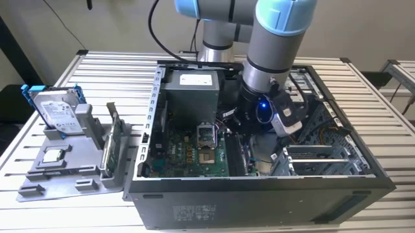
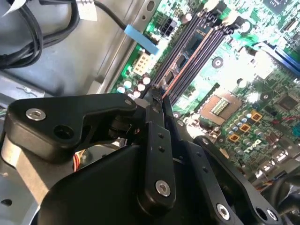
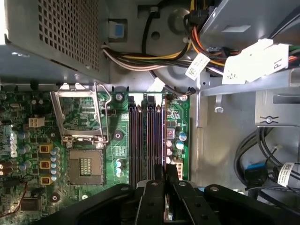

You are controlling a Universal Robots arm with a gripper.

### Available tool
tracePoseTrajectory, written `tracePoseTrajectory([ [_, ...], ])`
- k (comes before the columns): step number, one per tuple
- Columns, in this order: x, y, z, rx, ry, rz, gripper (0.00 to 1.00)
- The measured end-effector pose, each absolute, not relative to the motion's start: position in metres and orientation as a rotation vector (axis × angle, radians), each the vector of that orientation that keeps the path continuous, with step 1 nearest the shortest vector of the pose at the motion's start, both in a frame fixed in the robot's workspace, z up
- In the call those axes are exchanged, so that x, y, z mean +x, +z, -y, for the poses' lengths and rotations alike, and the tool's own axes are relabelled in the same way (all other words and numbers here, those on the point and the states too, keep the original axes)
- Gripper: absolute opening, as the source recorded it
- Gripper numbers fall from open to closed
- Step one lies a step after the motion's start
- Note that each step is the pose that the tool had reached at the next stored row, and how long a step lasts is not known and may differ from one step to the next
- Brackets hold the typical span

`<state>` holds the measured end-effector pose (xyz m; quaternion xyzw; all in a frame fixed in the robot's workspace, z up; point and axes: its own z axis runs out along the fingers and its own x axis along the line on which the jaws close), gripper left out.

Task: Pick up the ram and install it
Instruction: 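Insert the ram into the slot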

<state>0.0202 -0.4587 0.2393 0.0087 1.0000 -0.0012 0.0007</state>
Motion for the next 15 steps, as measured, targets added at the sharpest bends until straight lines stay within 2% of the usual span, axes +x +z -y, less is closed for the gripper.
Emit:
tracePoseTrajectory([
  [15,0.0179,0.2306,0.466,0.026,0.001,-3.14,0.15],
])
